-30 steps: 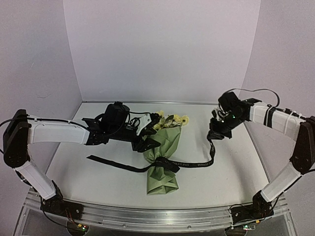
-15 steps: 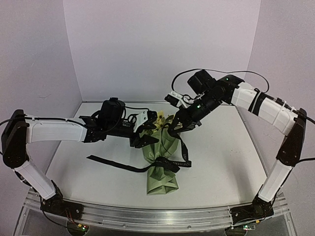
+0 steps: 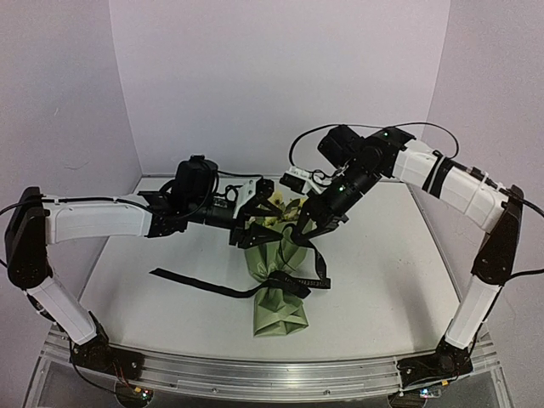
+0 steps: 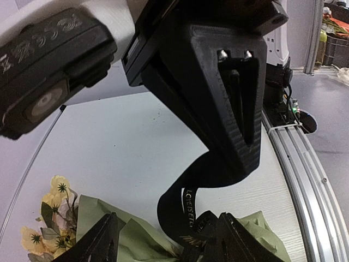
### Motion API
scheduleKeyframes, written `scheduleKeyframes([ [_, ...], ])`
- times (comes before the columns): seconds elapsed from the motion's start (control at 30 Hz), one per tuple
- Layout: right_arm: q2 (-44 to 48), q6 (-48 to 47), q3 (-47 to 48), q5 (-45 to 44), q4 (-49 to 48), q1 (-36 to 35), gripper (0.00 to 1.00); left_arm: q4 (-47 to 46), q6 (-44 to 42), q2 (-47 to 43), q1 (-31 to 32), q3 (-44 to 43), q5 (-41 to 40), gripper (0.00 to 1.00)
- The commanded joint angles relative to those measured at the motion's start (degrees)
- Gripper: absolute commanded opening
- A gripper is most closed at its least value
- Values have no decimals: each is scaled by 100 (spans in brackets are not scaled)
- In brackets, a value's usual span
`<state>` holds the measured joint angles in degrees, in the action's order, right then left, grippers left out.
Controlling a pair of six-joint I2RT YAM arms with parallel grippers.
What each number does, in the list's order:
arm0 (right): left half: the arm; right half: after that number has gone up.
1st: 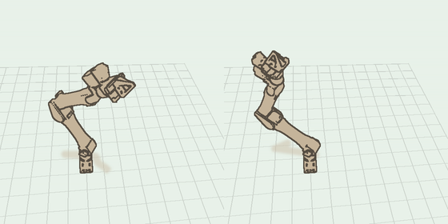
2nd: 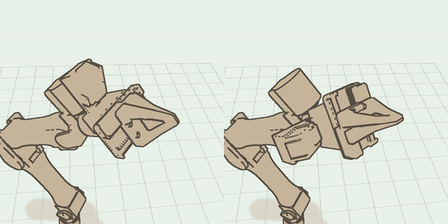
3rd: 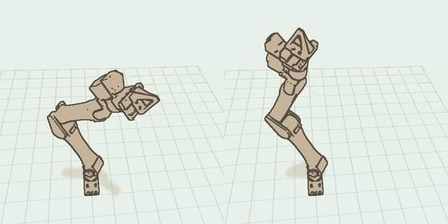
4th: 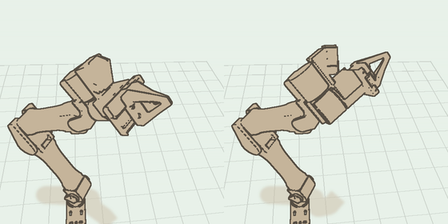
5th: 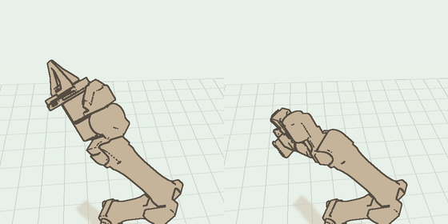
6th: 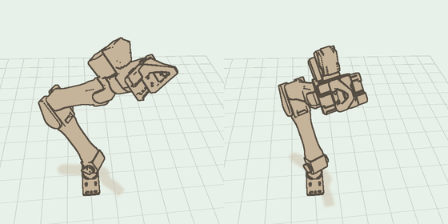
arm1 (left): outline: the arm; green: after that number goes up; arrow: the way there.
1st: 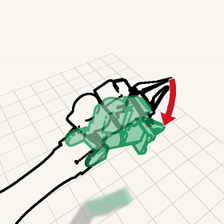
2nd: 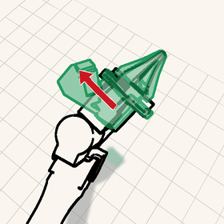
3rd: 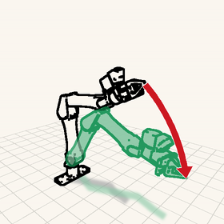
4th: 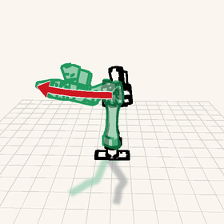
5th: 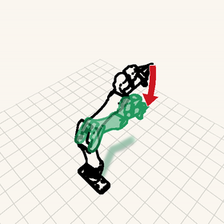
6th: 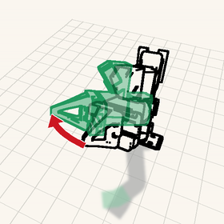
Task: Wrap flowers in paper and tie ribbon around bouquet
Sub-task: Cross the half-tied ribbon over the folded bouquet.
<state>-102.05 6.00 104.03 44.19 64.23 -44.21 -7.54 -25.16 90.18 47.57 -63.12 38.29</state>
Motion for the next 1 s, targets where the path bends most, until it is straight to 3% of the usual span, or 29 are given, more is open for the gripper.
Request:
scheduleKeyframes([
  [0.0, -98, -163, 253, -11, 135, -52, 0, -165, 119, 263, 6, -452, 401, 62],
  [0.17, -121, -197, 267, -33, 161, -58, 0, -36, 80, 520, 84, -643, 494, 59],
  [0.27, -124, -213, 264, -42, 170, -55, 0, -104, 132, 632, 118, -695, 528, 51],
  [0.33, -129, -221, 225, -89, 171, -56, 0, -139, 222, 722, 136, -759, 507, 37],
  [0.4, -122, -186, 189, -251, 164, -55, 1, -201, 385, 806, 147, -816, 358, 17],
  [0.47, -82, -133, 103, -494, 152, -53, 12, -283, 710, 857, 136, -875, 142, 2],
  [0.67, 626, 208, -763, -2059, -176, -45, 50, -185, 1609, 880, 56, -1004, -908, 0],
  [0.77, 1112, 538, -1377, -2592, -442, -44, 56, -45, 2039, 819, -19, -1033, -1704, 0],
  [0.97, 1795, 1817, -3381, -2579, -2124, -53, 56, 328, 2609, 605, -188, -1054, -2531, 0],
])
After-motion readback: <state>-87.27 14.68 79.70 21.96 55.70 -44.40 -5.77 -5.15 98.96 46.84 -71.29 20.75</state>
